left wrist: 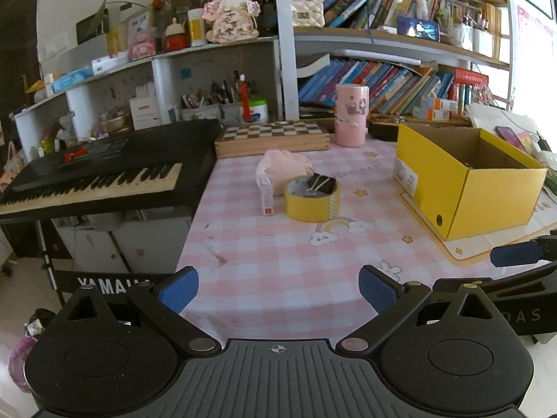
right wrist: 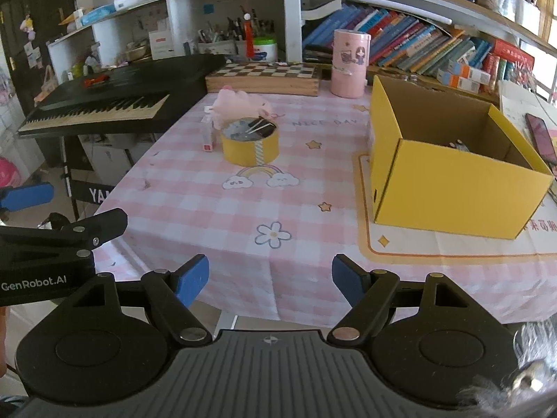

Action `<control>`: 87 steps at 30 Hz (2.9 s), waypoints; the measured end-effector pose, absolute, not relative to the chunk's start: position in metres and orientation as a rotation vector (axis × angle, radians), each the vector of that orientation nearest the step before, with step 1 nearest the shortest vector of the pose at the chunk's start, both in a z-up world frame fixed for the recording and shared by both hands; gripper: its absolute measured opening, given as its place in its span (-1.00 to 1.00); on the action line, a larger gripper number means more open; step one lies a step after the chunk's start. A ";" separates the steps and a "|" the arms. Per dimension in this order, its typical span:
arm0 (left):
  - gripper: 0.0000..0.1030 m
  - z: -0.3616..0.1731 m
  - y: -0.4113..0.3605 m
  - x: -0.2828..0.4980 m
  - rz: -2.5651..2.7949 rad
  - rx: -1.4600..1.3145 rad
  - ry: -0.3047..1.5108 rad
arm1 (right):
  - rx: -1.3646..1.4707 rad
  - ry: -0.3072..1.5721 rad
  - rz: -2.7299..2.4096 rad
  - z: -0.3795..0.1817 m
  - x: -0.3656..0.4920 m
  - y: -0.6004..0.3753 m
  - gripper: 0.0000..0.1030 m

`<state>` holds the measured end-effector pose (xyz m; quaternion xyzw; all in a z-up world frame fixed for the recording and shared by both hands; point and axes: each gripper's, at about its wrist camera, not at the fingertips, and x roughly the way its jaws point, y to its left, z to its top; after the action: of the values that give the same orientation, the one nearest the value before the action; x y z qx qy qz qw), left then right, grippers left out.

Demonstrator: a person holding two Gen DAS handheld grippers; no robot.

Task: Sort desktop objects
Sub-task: 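Withdraw both tools from the box toward the tape roll, then grasp the tape roll with the right tool while the left tool grasps the small white box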

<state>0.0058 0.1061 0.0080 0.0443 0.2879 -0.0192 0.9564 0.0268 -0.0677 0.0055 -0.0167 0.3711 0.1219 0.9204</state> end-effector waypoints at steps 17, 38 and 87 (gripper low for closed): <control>0.94 0.010 0.128 0.015 0.001 0.071 0.576 | -0.058 0.768 0.282 0.009 0.039 -0.045 0.49; 0.94 0.003 0.131 0.091 0.037 0.047 0.618 | -0.107 0.822 0.326 -0.001 0.132 -0.036 0.56; 0.93 -0.008 0.102 0.228 0.192 0.096 0.736 | -0.250 0.770 0.623 -0.046 0.299 -0.020 0.68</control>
<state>0.2282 0.1017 -0.0077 0.0470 0.3590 0.0935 0.9275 0.2993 -0.0199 -0.0464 -0.1194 0.3687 0.2983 0.8723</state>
